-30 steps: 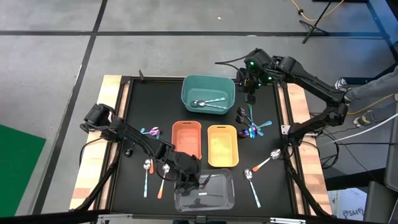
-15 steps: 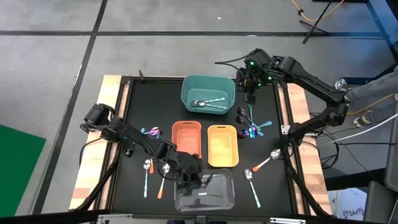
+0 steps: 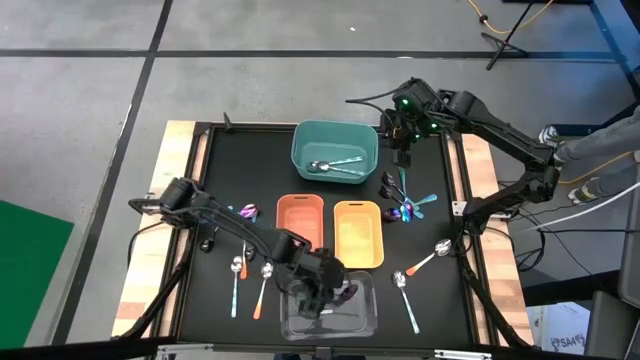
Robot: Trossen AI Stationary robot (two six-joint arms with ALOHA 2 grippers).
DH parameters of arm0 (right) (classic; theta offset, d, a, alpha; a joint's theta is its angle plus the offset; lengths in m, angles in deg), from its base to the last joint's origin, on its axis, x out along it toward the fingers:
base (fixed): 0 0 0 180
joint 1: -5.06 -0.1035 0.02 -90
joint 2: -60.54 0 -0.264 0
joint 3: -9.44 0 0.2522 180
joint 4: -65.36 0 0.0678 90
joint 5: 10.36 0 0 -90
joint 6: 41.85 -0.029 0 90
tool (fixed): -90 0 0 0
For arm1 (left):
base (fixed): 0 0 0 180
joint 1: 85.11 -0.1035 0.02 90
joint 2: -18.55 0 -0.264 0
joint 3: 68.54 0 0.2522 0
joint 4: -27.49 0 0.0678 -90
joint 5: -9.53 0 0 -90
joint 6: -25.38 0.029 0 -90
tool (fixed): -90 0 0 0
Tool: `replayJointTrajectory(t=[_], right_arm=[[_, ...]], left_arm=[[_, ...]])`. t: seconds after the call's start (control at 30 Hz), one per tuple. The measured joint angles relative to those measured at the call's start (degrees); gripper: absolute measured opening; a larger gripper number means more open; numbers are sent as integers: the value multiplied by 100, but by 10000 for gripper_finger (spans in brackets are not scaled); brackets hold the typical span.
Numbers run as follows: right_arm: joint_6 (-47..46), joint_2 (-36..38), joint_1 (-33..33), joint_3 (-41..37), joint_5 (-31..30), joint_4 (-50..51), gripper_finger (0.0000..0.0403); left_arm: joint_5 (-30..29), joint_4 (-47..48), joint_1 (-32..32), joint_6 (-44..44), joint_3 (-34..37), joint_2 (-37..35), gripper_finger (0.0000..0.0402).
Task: Sort silverware by color (type)
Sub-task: Put the blue spoon into the transparent bin
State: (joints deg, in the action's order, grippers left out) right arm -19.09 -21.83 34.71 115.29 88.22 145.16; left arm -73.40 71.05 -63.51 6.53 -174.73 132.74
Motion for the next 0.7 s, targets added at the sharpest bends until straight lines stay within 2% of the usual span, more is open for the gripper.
replayJointTrajectory(t=[0.27, 0.4, 0.7], right_arm=[[0, 0, 0, 0, 0, 0, 90], [0, 0, -1, 0, 0, 1, 90], [1, 0, -2, 0, 0, 0, 90]], left_arm=[[162, 424, 0, -38, -731, 688, 11], [314, 415, 0, -53, -771, 845, 11], [249, 554, 4, -5, -688, 859, 11]])
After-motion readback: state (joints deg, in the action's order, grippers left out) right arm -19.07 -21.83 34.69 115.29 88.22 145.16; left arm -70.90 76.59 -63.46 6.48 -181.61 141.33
